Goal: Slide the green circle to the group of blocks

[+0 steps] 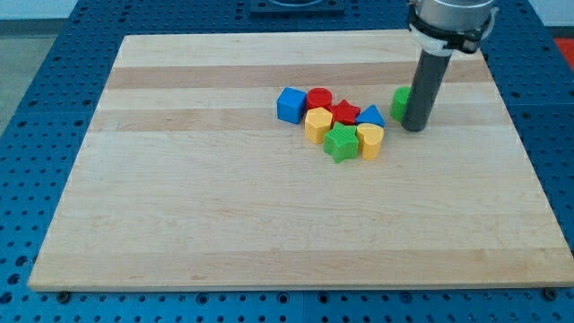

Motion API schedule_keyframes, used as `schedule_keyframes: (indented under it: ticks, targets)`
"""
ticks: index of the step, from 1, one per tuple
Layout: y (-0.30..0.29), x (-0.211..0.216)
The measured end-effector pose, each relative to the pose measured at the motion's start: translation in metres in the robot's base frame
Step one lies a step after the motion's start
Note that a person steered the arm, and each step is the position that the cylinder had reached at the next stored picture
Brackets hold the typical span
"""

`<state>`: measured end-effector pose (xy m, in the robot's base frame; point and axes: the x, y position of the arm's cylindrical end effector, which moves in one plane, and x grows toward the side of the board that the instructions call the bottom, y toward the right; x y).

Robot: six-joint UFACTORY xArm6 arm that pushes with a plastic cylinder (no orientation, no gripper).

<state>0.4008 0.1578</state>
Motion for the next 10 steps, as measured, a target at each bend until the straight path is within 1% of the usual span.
schedule_keyframes:
  ticks: [1,3,4,5,10]
  targets:
    - [0.000,-0.018]
    - [0.036,-0.035]
    - [0.037,-0.064]
    - [0.031,-0.082]
    - [0.004,-0.073]
